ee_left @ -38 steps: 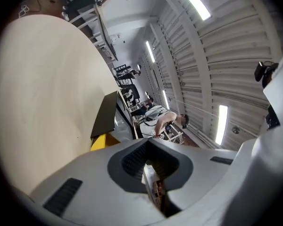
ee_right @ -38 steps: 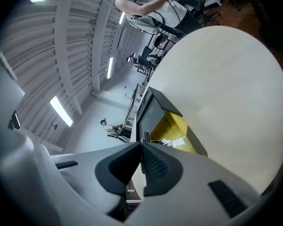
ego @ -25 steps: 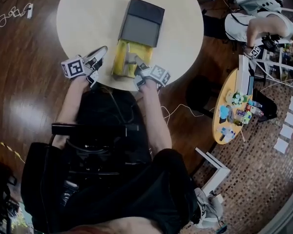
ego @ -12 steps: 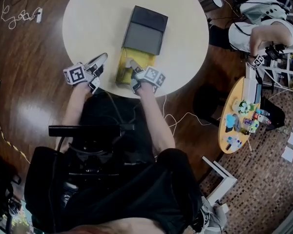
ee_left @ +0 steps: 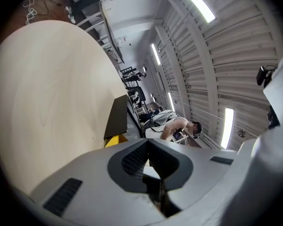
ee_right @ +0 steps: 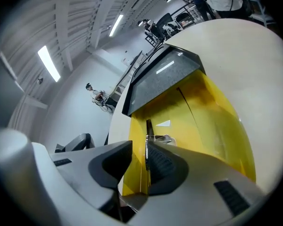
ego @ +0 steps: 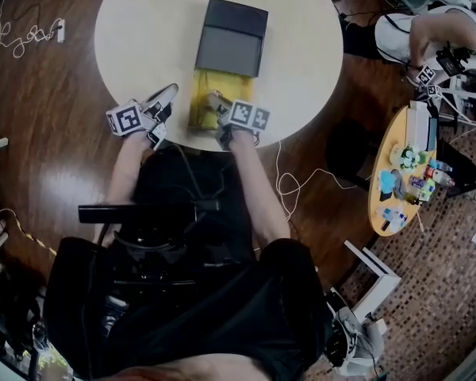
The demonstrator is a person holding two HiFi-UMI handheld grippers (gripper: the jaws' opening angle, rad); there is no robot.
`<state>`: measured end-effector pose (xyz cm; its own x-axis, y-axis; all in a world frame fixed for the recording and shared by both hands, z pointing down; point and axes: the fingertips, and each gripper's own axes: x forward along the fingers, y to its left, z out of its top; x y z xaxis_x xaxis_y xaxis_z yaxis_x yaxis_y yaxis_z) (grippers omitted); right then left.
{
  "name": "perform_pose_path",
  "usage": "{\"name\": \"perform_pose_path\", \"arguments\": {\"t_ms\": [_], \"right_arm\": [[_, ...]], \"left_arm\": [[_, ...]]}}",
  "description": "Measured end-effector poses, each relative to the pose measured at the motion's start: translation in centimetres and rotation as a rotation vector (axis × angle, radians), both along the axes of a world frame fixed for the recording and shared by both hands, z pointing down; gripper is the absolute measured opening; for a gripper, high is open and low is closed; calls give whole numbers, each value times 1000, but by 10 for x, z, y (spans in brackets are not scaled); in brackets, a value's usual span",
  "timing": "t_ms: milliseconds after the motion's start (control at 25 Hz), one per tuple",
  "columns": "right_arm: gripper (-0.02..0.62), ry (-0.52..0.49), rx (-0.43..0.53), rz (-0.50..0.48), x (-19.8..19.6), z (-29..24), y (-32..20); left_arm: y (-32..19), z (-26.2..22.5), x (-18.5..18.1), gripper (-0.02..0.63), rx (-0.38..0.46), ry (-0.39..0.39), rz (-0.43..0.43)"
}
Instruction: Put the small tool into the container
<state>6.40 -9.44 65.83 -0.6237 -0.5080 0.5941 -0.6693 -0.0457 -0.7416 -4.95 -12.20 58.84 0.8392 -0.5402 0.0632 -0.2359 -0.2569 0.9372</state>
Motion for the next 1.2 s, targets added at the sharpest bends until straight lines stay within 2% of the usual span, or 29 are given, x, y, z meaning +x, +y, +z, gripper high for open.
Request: {"name": "perform_pose_path", "arguments": {"t_ms": [120,200,320,360,400,480,560,640,720,800,880,960,1000,1040,1080,1200], "right_arm": [[106,3,33,-121,-17,-6,2],[106,140,73,-248,-21,-4,4],[106,439,145,-456,-14,4,9],[107,494,165,-499,-13,5,9],[107,505,177,-511,-13,3,10],[107,414,173,-448,-13,-3,9],[107,295,149,-333,-8,-8,6],[103,244,129,-260,3,-9,6],[98,265,114,-282,8,-4,11],[106,324,111,-343,8,0,14],[106,371,119,-363,9,0,11],[106,369,125,-302,16,-5,5],[87,357,124,-248,22,-8,1],[35,348,119,-194,30,-10,-1],[32,352,107,-153,38,-9,-3],[-17,405,50,-143,49,5,2]], "left_arm": [[1,3,-2,-6,-10,-3,-1],[0,4,-2,-6,-18,1,-4],[-1,4,-2,-6,-20,-1,-4],[-2,4,-1,-6,-20,-1,-4],[-2,4,-1,-6,-20,0,-6],[-3,4,-1,-6,-21,7,-12],[-4,4,-1,-6,-21,22,-17],[-4,5,-2,-6,-28,32,-22],[-4,7,-4,-6,-36,27,-25],[-5,7,-4,-6,-32,27,-22],[-6,5,-2,-6,-22,32,-16],[-5,5,-3,-6,-23,26,-14],[-5,6,-3,-6,-26,18,-14],[-5,6,-4,-6,-26,13,-15],[-5,6,-3,-6,-27,15,-14],[-4,8,-2,-6,-45,24,-15]]}}
